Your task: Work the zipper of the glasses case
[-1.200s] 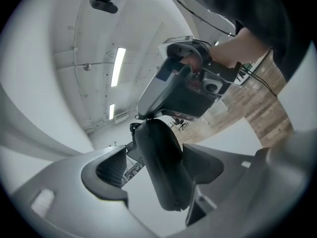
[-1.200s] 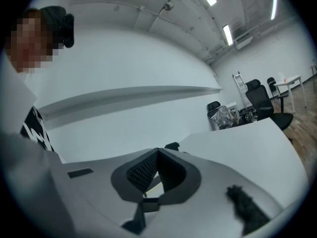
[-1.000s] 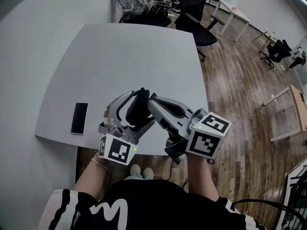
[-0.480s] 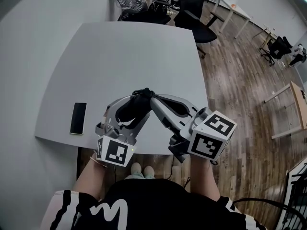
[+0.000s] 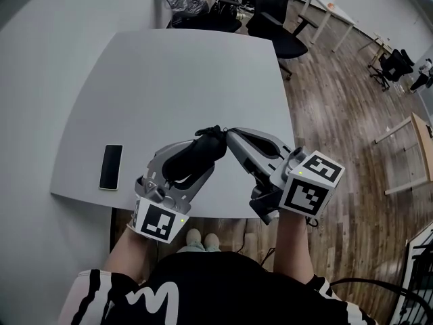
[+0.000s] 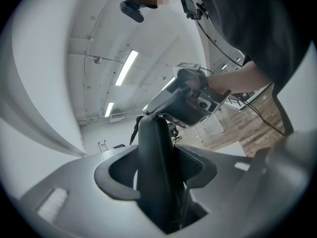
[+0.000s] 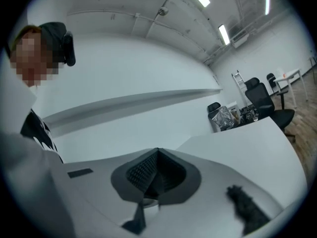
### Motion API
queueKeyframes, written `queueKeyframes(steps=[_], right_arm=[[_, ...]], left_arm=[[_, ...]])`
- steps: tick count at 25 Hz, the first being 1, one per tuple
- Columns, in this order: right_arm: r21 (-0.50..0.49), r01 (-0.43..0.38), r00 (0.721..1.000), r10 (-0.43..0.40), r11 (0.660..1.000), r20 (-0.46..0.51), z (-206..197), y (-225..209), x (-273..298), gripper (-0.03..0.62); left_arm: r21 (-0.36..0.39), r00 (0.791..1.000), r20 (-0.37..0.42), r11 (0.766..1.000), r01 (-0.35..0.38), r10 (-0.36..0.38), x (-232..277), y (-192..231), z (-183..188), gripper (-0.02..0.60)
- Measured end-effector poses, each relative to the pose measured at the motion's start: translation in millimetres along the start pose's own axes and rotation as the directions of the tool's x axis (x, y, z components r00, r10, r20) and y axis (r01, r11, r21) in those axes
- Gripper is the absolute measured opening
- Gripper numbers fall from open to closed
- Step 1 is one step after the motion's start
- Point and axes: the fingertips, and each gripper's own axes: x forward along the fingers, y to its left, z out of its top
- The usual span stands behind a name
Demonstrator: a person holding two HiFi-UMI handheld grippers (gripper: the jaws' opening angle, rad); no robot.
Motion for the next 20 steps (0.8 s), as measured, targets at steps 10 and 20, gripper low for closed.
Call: queueKeyframes(steps=[10, 20], right_arm=[[-0.079, 0.106, 0.985, -0.116, 0.991, -0.125, -33.1, -53.6, -14.3, 0.003], [-0.488, -0.143, 0.968, 0.225, 0.861, 0.113, 32.5, 20.8, -61.6, 0.094]], left_arm=[[0.046, 0.977, 0.179, 0.993, 0.112, -0.118, 3.3, -19.8, 41.7, 0.238], [-0.355, 0.834, 0.428, 0.784, 0.509, -0.348, -14.8, -0.1, 81.4, 0.241]])
